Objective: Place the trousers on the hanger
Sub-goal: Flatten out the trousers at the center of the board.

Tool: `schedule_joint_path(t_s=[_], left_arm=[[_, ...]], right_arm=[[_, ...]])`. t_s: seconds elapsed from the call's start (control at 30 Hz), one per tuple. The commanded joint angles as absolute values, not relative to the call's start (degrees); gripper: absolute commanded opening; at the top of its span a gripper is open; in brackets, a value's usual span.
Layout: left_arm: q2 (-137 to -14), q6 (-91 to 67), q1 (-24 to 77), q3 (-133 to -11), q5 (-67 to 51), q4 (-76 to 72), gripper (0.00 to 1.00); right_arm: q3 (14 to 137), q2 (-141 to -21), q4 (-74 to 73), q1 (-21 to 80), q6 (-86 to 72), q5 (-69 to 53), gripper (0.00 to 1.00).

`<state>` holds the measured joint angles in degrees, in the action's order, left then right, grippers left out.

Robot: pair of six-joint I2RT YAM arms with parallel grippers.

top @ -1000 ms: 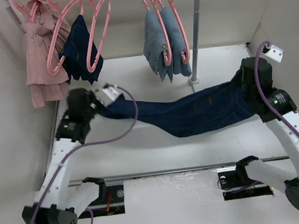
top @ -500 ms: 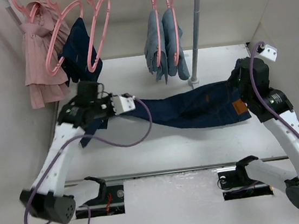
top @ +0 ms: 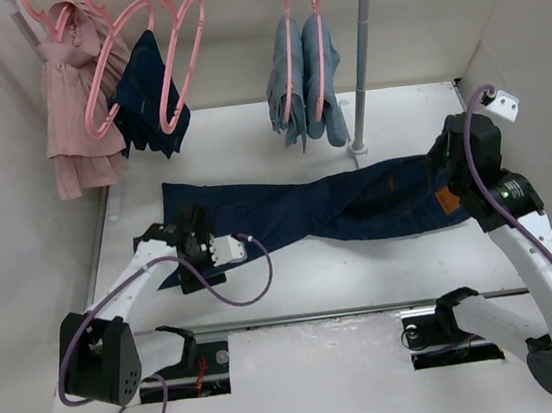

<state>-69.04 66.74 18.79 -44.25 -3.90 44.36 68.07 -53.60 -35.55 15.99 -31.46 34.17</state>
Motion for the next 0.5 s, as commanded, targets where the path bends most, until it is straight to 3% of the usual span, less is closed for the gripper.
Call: schedule_joint_path(t_s=[0.0,0.2,0.37,0.4,0.47], left_arm=[[-67.5,68.29,17.14,-35.97,6.73,36.09,0.96],[-73.9,67.68,7.58,-28.12,11.78,19.52,0.96],[-78.05,69.07,0.98,-27.6,11.78,14.16,0.85],[-78.74,69.95,0.1,-26.9,11.78,14.15,0.66],[-78.75,70.66,-2.36,-26.89,9.25,15.81,0.38]], right_arm=[[67.77,-53.43,-31.56,13.98,-30.85,33.76,0.0],[70.66,-57.47,-29.89,12.05,-27.96,30.15,0.0],[74.87,-59.94,-27.95,9.85,-24.96,27.52,0.0],[75.49,-60.64,-26.99,9.15,-24.35,26.64,0.0],[76.9,-61.17,-25.41,8.0,-23.64,23.75,0.0]])
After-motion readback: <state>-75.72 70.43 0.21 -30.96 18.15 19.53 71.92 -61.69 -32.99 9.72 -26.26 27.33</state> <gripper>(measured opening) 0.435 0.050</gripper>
